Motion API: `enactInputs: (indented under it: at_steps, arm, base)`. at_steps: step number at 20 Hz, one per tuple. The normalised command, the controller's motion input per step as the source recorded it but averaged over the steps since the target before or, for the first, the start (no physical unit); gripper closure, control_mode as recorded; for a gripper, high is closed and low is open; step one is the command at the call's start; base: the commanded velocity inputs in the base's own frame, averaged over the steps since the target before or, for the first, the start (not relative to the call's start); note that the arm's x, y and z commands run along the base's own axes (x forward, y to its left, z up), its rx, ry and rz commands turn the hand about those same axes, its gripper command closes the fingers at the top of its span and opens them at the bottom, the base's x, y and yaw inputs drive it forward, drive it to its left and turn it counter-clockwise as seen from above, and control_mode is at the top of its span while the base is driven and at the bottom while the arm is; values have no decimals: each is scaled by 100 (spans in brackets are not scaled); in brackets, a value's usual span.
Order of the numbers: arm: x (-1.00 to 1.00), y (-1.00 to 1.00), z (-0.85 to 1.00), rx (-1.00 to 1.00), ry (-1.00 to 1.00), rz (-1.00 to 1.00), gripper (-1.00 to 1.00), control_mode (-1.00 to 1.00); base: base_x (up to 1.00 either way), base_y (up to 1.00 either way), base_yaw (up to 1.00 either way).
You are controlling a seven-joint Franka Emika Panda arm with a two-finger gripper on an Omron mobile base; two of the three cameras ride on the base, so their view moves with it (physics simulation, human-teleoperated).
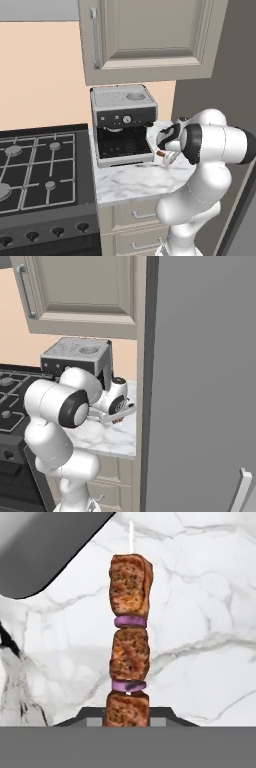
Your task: Store the kebab skewer in the freezer for long-term storage. Close the freezer door after placing the cooked food.
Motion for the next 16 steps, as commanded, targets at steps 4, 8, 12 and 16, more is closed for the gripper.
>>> enactInputs:
  at_steps: [4, 8, 12, 16]
  arm:
    - [-28, 0, 0, 0, 0, -22, 100, -100]
    - [-49, 0, 14, 0, 0, -24, 100, -100]
    - [-47, 3, 36, 0, 0, -24, 100, -100]
    - [-26, 8, 55, 0, 2, -31, 100, -100]
  base:
    - [0, 0, 0]
    - [0, 0, 0]
    - [0, 0, 0]
    - [0, 0, 0]
